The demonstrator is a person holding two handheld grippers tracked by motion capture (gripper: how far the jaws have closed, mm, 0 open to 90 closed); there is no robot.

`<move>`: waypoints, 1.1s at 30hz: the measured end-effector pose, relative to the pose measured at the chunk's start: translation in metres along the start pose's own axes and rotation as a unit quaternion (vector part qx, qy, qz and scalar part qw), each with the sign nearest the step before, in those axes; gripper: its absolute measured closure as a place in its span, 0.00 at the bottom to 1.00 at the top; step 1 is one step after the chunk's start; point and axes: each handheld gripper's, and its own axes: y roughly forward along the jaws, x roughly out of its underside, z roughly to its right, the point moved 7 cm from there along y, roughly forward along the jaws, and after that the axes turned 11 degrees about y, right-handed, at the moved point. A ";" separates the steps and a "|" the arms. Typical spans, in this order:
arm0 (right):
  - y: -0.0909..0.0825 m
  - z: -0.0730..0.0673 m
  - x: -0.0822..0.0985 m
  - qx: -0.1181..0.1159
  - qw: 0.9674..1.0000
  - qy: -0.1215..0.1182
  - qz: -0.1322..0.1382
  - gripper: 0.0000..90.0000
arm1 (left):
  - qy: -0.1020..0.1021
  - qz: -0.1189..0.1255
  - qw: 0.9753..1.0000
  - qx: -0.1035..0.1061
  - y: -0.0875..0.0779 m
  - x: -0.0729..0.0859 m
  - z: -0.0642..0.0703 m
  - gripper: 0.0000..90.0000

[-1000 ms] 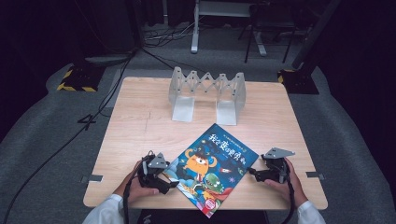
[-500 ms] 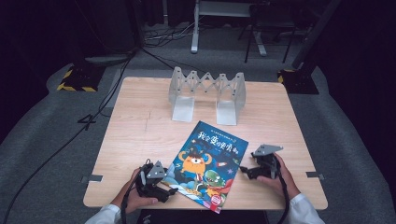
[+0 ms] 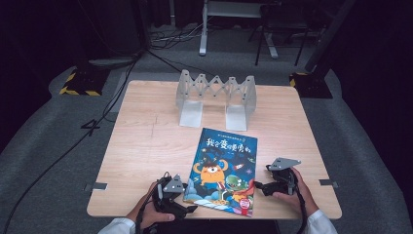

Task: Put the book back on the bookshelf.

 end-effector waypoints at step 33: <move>-0.045 -0.024 0.043 -0.052 0.992 -0.089 -0.079 0.33 | 0.041 -0.035 0.997 -0.055 -0.006 0.007 -0.026 0.24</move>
